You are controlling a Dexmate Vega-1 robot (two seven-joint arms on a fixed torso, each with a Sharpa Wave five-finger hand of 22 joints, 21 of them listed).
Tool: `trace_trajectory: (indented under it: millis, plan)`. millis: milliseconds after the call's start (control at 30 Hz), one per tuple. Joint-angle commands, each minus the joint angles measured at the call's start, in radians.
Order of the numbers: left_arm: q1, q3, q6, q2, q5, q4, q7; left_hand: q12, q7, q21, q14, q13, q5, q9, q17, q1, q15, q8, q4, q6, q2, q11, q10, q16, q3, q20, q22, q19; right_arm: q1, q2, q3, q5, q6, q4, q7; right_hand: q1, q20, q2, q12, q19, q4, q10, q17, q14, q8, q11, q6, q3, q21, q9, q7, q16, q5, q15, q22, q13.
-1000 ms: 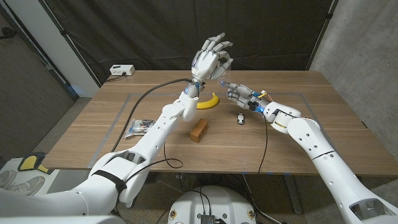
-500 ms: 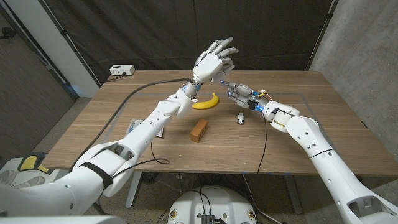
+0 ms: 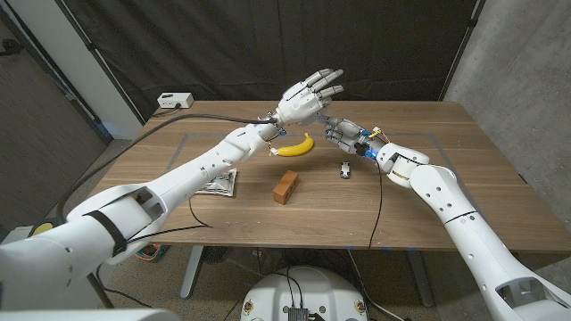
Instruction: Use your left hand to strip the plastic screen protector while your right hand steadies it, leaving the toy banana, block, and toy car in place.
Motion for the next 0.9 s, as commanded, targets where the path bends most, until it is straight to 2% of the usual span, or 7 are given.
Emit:
trace_trajectory:
  millis: [33, 300, 567, 733, 900]
  plan:
    - [-0.065, 0.129, 0.086, 0.077, -0.001, -0.022, 0.000, -0.012, -0.144, 0.001, -0.023, 0.002, 0.022, 0.017, 0.010, 0.005, -0.165, 0.019, -0.001, 0.166, -0.004, 0.000, -0.029, -0.003, 0.014, 0.009, 0.008, -0.024, 0.002, 0.001, 0.000, -0.005, -0.001, -0.003, 0.002, 0.013, -0.126, 0.003, -0.001, 0.010, -0.009, 0.003, 0.006, 0.070, 0.005, -0.003, 0.031, 0.011, 0.000, 0.001, 0.025, -0.001, 0.004, -0.069, 0.001, 0.004]
    - [-0.039, 0.105, 0.085, 0.067, 0.000, -0.016, 0.000, -0.022, -0.145, 0.004, -0.046, 0.002, 0.036, 0.027, 0.017, 0.002, -0.160, 0.029, 0.001, 0.171, -0.005, 0.000, -0.054, -0.004, 0.020, 0.027, 0.012, -0.044, 0.000, 0.001, -0.001, -0.007, -0.001, -0.008, 0.001, 0.014, -0.126, 0.002, -0.003, 0.010, -0.009, 0.004, 0.008, 0.071, 0.006, -0.002, 0.032, 0.010, 0.000, 0.003, 0.027, -0.003, 0.004, -0.069, 0.001, 0.005]
    - [-0.036, 0.108, 0.059, 0.065, 0.001, -0.018, 0.000, -0.040, -0.146, 0.022, -0.063, 0.002, 0.080, 0.048, 0.031, 0.014, -0.146, 0.043, -0.002, 0.161, 0.011, 0.001, -0.103, 0.003, 0.045, 0.050, 0.021, -0.053, 0.000, 0.003, -0.004, -0.010, 0.004, -0.009, 0.000, 0.013, -0.126, 0.002, -0.006, 0.010, -0.008, 0.004, 0.007, 0.074, 0.004, -0.003, 0.032, 0.008, -0.001, 0.002, 0.028, -0.006, 0.004, -0.068, 0.001, 0.005]
    - [-0.028, 0.103, 0.062, 0.042, 0.001, -0.002, 0.000, -0.043, -0.146, 0.028, -0.062, 0.002, 0.093, 0.055, 0.035, 0.016, -0.142, 0.049, -0.003, 0.157, 0.012, 0.001, -0.113, 0.006, 0.049, 0.056, 0.023, -0.055, 0.004, 0.004, -0.009, -0.012, 0.005, -0.005, 0.005, 0.014, -0.126, 0.002, -0.007, 0.010, -0.008, 0.006, 0.010, 0.073, 0.005, -0.003, 0.032, 0.008, -0.001, 0.004, 0.027, -0.008, 0.004, -0.068, 0.000, 0.006]
    - [-0.012, 0.073, 0.045, 0.002, -0.004, 0.022, 0.000, -0.045, -0.146, 0.036, -0.057, 0.003, 0.108, 0.065, 0.039, 0.022, -0.142, 0.056, -0.005, 0.152, 0.011, 0.001, -0.121, 0.010, 0.055, 0.058, 0.025, -0.054, 0.007, 0.005, -0.012, -0.014, 0.005, -0.002, 0.005, 0.014, -0.126, 0.002, -0.007, 0.011, -0.008, 0.006, 0.009, 0.076, 0.005, -0.002, 0.033, 0.007, -0.001, 0.002, 0.027, -0.010, 0.004, -0.068, 0.000, 0.008]
